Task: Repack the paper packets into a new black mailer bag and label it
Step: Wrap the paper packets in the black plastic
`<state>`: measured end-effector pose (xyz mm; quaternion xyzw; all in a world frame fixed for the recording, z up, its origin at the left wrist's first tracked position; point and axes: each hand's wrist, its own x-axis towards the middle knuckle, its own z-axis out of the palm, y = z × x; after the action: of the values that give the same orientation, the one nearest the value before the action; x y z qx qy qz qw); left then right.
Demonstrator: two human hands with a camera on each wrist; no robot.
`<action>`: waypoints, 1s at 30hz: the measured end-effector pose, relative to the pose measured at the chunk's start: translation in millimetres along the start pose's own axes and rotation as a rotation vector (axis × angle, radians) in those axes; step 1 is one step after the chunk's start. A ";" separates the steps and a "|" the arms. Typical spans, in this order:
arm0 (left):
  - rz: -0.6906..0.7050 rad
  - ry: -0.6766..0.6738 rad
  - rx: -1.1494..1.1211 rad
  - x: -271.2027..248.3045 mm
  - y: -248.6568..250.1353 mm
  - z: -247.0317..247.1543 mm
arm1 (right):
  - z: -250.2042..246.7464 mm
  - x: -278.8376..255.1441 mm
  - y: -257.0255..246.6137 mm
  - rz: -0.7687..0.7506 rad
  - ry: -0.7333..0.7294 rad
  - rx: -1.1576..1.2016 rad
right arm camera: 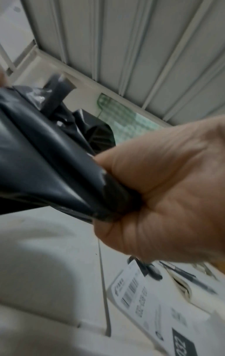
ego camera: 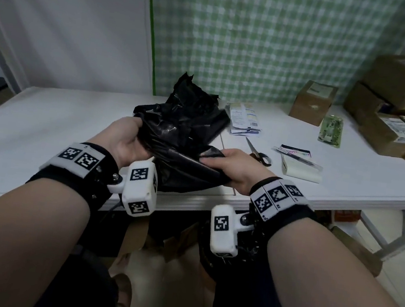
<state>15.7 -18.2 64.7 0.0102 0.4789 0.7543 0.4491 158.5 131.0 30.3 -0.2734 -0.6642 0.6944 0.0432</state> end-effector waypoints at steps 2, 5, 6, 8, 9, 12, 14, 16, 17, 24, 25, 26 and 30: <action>0.007 -0.025 0.108 -2.5 0.2 0.6 | -0.5 3.9 -0.5 0.006 0.107 -0.014; 0.003 -0.158 0.414 -11.1 0.8 -0.2 | -6.8 9.1 -4.5 0.033 0.182 0.340; -0.026 -0.222 0.501 -13.3 -0.6 -1.5 | -8.9 9.8 -6.3 0.052 0.182 0.478; -0.063 -0.281 0.695 -13.0 -5.4 -3.7 | -9.5 9.6 -10.7 0.074 0.165 0.658; -0.058 -0.254 0.791 -12.1 -8.9 -3.2 | -7.5 8.9 -12.6 0.071 0.152 0.698; -0.010 -0.054 0.825 -4.4 -18.1 -1.0 | 2.7 7.2 -17.0 0.064 0.105 0.710; 0.015 0.026 0.684 1.2 -19.2 -1.3 | 6.8 4.3 -18.0 0.067 0.058 0.639; 0.022 0.097 0.478 5.6 -16.3 -2.9 | 6.9 -0.3 -18.3 0.056 -0.029 0.467; 0.017 0.125 0.371 7.2 -14.2 -4.0 | 6.3 -1.8 -17.9 0.043 -0.083 0.363; 0.007 0.051 0.164 10.9 -13.9 -7.4 | 5.9 6.4 -9.0 0.035 0.102 0.006; 0.004 0.036 0.183 10.3 -14.9 -8.9 | 5.4 8.1 -8.7 0.056 0.139 0.063; -0.003 0.016 0.204 9.4 -15.9 -11.2 | 4.4 8.7 -9.5 0.077 0.157 0.146; -0.055 -0.039 0.299 5.7 -19.9 -21.3 | -2.5 10.6 -17.4 0.113 0.090 0.596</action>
<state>16.1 -26.7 36.3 0.0783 0.5771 0.6616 0.4723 145.4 139.7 43.4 -0.3157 -0.4125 0.8471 0.1120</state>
